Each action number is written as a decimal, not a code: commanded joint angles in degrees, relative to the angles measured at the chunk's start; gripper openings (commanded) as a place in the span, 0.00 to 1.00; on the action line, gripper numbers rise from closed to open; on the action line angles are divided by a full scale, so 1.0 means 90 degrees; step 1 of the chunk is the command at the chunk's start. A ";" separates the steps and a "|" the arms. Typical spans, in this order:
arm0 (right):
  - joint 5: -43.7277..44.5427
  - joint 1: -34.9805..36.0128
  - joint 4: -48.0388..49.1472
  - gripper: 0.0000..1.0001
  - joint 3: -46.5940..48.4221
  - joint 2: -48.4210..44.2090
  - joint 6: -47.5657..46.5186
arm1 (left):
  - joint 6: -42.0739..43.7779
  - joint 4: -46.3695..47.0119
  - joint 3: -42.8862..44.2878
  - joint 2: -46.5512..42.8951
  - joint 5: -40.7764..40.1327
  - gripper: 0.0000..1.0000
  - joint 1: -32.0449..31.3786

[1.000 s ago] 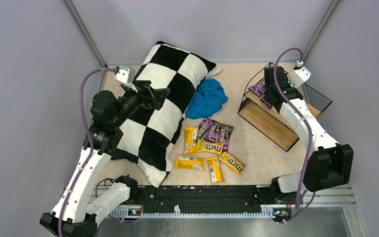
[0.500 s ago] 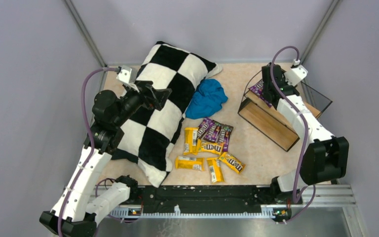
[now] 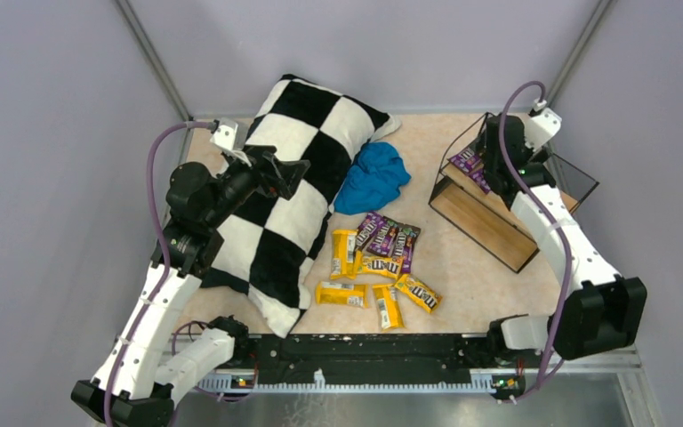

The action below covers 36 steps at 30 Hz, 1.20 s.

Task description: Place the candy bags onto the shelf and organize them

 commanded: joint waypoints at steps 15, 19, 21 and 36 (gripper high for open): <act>-0.2513 -0.0797 0.2217 0.56 -0.0791 -0.0504 -0.1725 | -0.0081 0.0278 0.0011 0.0242 0.0316 0.98 -0.0015; -0.2674 -0.0915 0.2667 0.55 -0.1283 -0.0347 -0.1651 | -0.0089 0.0298 0.0007 0.0218 0.0384 0.98 -0.0008; -0.2700 -0.0934 0.2790 0.55 -0.1427 -0.0234 -0.1700 | -0.0090 0.0287 0.0017 0.0284 0.0378 0.98 -0.0015; -0.2391 -0.0937 0.1782 0.53 -0.0827 -0.0954 -0.1920 | -0.0146 0.0277 0.0037 0.0426 0.0516 0.98 -0.0002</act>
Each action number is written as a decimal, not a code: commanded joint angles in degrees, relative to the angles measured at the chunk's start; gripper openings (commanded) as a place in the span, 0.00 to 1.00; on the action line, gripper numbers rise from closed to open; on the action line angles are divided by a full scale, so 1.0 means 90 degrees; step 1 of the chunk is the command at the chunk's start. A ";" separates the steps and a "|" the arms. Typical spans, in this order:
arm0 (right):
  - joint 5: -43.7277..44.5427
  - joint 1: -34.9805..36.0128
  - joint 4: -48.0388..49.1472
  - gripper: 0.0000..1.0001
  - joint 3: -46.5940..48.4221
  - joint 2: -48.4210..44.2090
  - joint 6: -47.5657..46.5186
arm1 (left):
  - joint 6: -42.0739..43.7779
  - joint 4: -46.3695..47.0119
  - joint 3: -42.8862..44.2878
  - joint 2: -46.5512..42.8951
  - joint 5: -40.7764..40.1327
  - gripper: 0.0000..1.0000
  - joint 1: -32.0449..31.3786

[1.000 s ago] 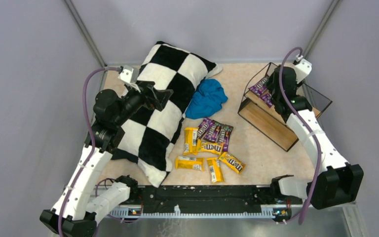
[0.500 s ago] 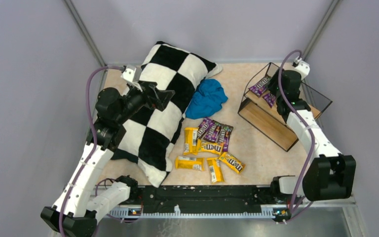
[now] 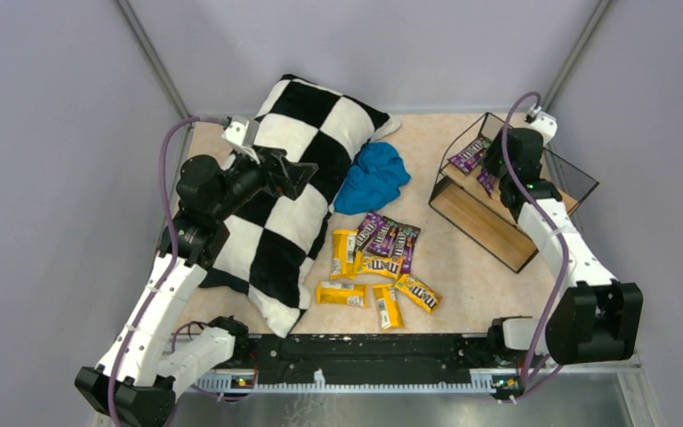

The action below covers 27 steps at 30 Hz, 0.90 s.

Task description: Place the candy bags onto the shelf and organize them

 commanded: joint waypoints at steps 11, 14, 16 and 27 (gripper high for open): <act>0.0164 -0.0033 -0.0539 0.45 0.0541 -0.0484 0.0211 | -0.0082 0.0308 0.0028 0.0151 0.0275 0.98 0.0001; 0.0277 -0.0031 -0.0588 0.44 0.0542 -0.0319 0.0312 | -0.0054 0.0275 0.0039 0.0185 0.0195 0.98 0.0005; 0.0348 -0.0033 -0.0652 0.43 0.0539 -0.0214 0.0381 | -0.0053 0.0251 0.0062 0.0172 0.0224 0.98 0.0005; 0.1599 0.0011 -0.0853 0.34 0.0618 0.0330 0.0910 | -0.0065 0.0272 0.0061 0.0184 0.0279 0.99 0.0005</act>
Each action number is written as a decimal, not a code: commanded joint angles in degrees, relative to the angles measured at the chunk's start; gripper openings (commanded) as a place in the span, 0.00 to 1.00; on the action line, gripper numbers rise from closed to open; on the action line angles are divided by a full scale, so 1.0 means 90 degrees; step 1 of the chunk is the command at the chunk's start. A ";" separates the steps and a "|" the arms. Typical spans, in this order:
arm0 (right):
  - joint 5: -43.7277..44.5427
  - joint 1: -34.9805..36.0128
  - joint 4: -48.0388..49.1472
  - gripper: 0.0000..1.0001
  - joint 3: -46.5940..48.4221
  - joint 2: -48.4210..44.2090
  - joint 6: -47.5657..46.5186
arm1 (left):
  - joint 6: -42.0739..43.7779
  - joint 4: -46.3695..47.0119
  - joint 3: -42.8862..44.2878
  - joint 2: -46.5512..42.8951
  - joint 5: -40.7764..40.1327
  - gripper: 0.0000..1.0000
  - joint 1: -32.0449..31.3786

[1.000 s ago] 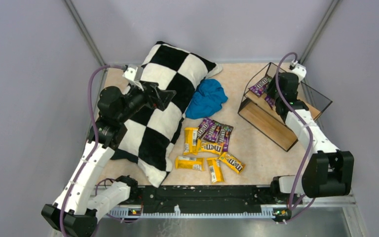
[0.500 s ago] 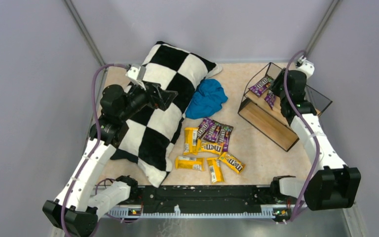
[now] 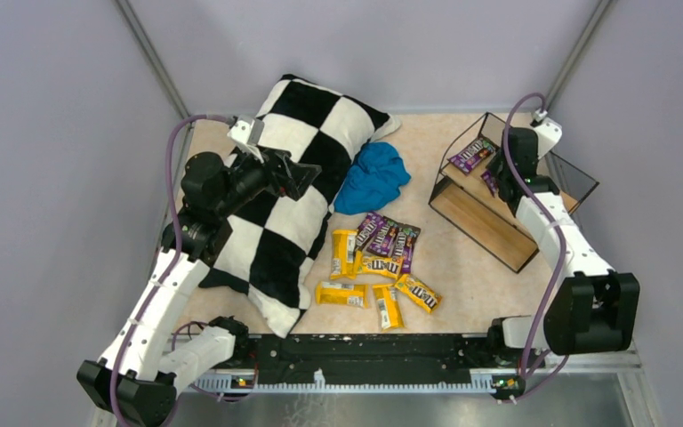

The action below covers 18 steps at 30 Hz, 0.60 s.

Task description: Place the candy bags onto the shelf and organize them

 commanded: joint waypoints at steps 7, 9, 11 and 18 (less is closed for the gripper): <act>0.0998 0.0008 -0.0331 0.26 0.0815 0.0665 0.1037 | -0.0020 0.0256 0.0070 -0.0010 0.0033 0.98 0.0006; 0.0978 0.0022 -0.0340 0.26 0.0870 0.0701 0.1209 | -0.0017 0.0245 0.0071 -0.0001 0.0011 0.98 0.0005; 0.0942 0.0040 -0.0366 0.26 0.0903 0.0676 0.1338 | -0.0026 0.0247 0.0066 -0.0016 0.0038 0.98 0.0005; 0.0590 0.0081 -0.0480 0.44 0.0944 0.0371 0.1182 | -0.0042 0.0257 0.0056 -0.0041 0.0065 0.98 0.0006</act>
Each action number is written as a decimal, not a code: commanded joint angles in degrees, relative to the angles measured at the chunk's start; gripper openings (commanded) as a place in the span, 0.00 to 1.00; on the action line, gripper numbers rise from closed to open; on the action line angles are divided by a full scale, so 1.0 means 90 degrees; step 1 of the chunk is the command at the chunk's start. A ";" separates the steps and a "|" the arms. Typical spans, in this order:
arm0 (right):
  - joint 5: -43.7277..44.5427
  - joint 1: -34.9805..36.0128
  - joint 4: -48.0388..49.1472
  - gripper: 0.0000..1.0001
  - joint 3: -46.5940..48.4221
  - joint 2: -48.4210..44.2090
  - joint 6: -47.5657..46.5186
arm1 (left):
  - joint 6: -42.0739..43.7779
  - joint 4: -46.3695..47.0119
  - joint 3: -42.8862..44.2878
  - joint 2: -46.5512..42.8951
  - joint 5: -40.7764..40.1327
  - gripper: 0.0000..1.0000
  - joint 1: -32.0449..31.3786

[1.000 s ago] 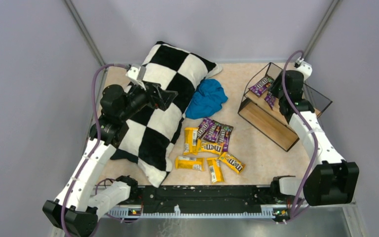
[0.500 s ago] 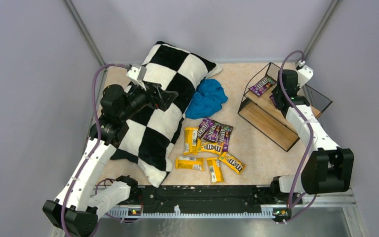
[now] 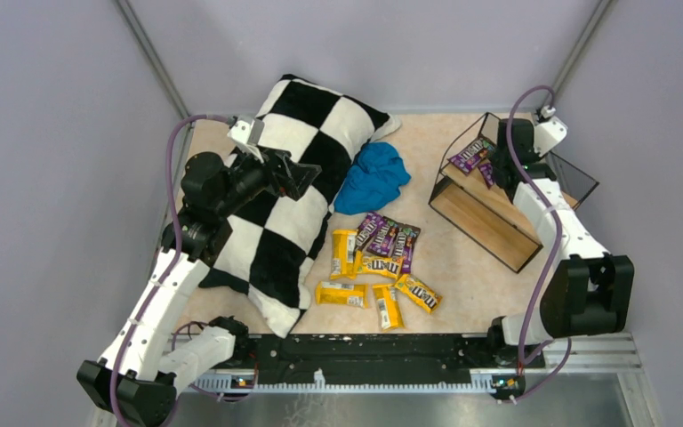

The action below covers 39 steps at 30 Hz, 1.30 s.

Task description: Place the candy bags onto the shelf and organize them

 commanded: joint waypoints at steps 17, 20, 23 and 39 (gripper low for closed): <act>-0.3867 0.0521 0.0219 0.91 -0.0451 -0.2745 -0.3112 | -0.0104 0.0317 0.0027 -0.0040 0.0144 0.98 0.0005; -0.4421 0.1516 -0.0194 0.93 -0.0658 -0.3017 -0.3486 | -0.0138 0.0302 0.0051 0.0015 0.0195 0.98 0.0005; -0.4210 0.3119 -0.0478 0.94 -0.1012 -0.2820 -0.3530 | -0.0191 0.0343 0.0024 0.0047 0.0282 0.98 0.0006; -0.2301 0.5517 -0.0411 0.88 -0.2123 -0.0744 -0.1065 | -0.0067 0.0261 0.0039 0.0122 0.0117 0.98 -0.0013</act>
